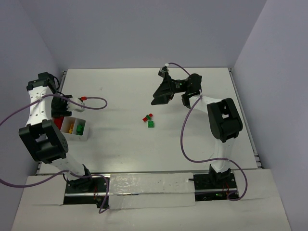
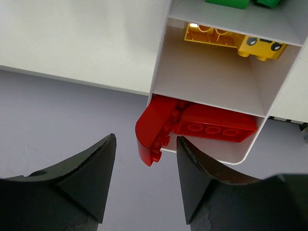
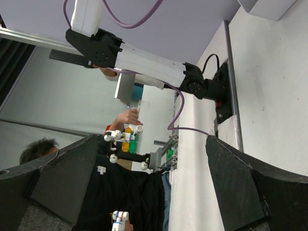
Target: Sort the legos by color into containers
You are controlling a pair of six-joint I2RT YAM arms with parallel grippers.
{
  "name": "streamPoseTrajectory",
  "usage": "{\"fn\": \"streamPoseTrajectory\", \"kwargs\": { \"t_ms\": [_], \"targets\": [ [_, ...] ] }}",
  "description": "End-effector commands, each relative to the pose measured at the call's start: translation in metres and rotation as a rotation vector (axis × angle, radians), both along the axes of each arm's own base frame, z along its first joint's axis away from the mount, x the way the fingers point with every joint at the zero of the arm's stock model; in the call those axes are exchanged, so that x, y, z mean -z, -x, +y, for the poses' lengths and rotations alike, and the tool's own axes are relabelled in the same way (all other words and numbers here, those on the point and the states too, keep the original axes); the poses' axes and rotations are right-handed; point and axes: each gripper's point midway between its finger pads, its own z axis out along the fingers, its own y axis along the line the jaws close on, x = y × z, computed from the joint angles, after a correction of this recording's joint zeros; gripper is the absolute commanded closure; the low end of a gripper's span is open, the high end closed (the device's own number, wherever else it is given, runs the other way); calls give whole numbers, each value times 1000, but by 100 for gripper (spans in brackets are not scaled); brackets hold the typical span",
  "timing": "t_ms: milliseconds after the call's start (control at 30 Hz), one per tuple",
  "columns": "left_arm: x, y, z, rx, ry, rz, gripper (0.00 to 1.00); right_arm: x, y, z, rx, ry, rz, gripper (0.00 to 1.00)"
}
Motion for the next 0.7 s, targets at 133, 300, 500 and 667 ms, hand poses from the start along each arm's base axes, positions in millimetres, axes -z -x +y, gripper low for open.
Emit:
{"fn": "streamPoseTrajectory", "kwargs": {
  "t_ms": [133,300,500,667],
  "targets": [
    [-27,-10,-1,33,-6,-88,35,-11,-1,-1,-5,-17,-76,0],
    [-59,-20,-2,51,-25,-189,29,-13,-1,-1,-2,-20,-81,0],
    [-125,-39,-8,51,-63,-406,6,-17,-1,-1,0,-28,-106,0],
    [-179,-52,-56,9,95,-634,1,-16,-6,-2,19,-32,-108,0]
  ]
}}
